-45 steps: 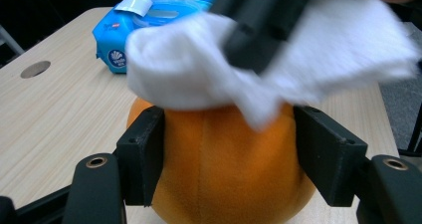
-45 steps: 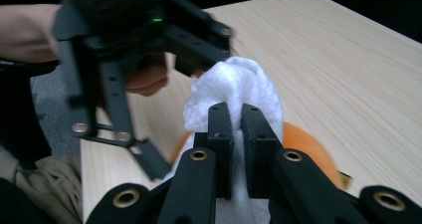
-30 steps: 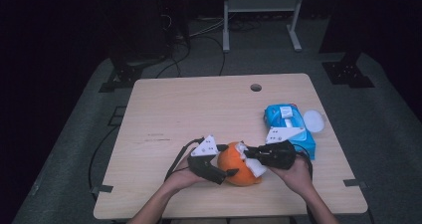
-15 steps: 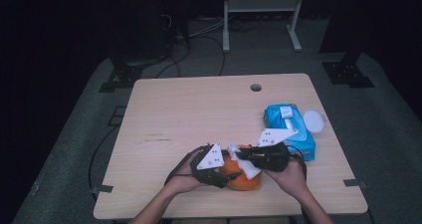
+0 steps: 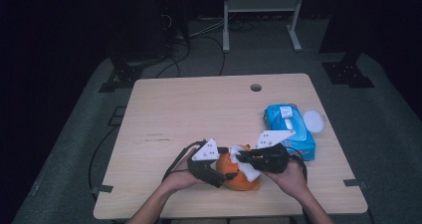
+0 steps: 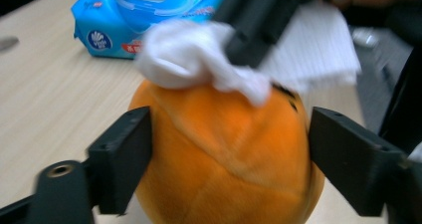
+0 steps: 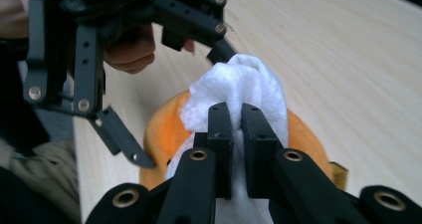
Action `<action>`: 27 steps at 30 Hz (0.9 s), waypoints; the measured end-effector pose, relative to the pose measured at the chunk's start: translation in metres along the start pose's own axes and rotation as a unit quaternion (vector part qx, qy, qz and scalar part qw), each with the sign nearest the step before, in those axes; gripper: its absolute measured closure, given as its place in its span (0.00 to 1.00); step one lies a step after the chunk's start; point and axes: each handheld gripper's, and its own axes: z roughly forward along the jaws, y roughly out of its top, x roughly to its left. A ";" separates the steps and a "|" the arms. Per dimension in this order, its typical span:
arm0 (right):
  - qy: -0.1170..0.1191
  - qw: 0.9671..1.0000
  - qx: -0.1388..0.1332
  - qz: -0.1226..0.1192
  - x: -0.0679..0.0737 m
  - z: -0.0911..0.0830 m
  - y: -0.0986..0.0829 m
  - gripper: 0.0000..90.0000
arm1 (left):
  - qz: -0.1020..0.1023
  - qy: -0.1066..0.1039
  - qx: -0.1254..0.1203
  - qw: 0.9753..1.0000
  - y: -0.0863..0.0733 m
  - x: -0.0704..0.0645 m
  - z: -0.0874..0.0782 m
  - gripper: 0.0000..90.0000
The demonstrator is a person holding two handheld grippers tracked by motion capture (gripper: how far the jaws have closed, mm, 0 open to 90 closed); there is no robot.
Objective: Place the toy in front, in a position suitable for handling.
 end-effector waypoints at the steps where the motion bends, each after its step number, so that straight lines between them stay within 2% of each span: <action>1: 0.006 1.000 -0.003 0.002 -0.001 0.001 -0.001 0.93 | -0.012 -0.001 -0.001 1.000 0.000 0.001 0.001 0.17; 2: 0.007 1.000 -0.003 0.002 0.000 0.001 -0.001 0.93 | -0.014 -0.001 0.000 1.000 -0.001 0.001 0.002 0.18; 5: 0.001 1.000 -0.002 -0.003 0.002 0.001 0.001 0.93 | 0.016 0.009 0.003 1.000 -0.003 -0.004 0.004 0.29; 8: -0.004 1.000 -0.006 0.000 -0.001 0.000 0.002 0.93 | 0.041 0.014 0.009 0.999 -0.002 -0.007 0.003 0.33; 13: -0.038 0.999 0.001 0.012 -0.015 -0.005 -0.005 0.93 | 0.052 0.011 0.011 0.999 -0.004 -0.006 0.002 0.34; 15: -0.039 0.999 0.010 0.029 -0.025 -0.006 -0.014 0.93 | 0.052 0.012 0.013 0.998 -0.006 -0.004 0.001 0.34; 17: -0.031 0.998 0.019 0.042 -0.031 -0.007 -0.022 0.93 | 0.042 0.011 0.015 0.999 -0.009 0.002 -0.001 0.33; 19: -0.030 0.998 0.019 0.044 -0.030 -0.006 -0.023 0.93 | 0.029 0.010 0.019 0.999 -0.012 0.008 -0.003 0.33; 21: -0.027 0.999 0.013 0.034 -0.024 -0.005 -0.020 0.93 | 0.017 0.012 0.020 1.000 -0.014 0.012 -0.004 0.33; 22: -0.019 0.999 0.009 0.030 -0.020 -0.003 -0.017 0.93 | 0.011 0.013 0.022 1.000 -0.015 0.014 -0.004 0.33; 25: -0.008 1.000 0.011 0.000 -0.004 0.005 -0.009 0.93 | -0.003 0.012 0.026 1.000 -0.019 0.018 -0.005 0.33; 27: -0.013 1.000 0.016 -0.015 0.000 0.008 -0.008 0.93 | -0.017 0.006 0.020 1.000 -0.023 0.022 -0.007 0.33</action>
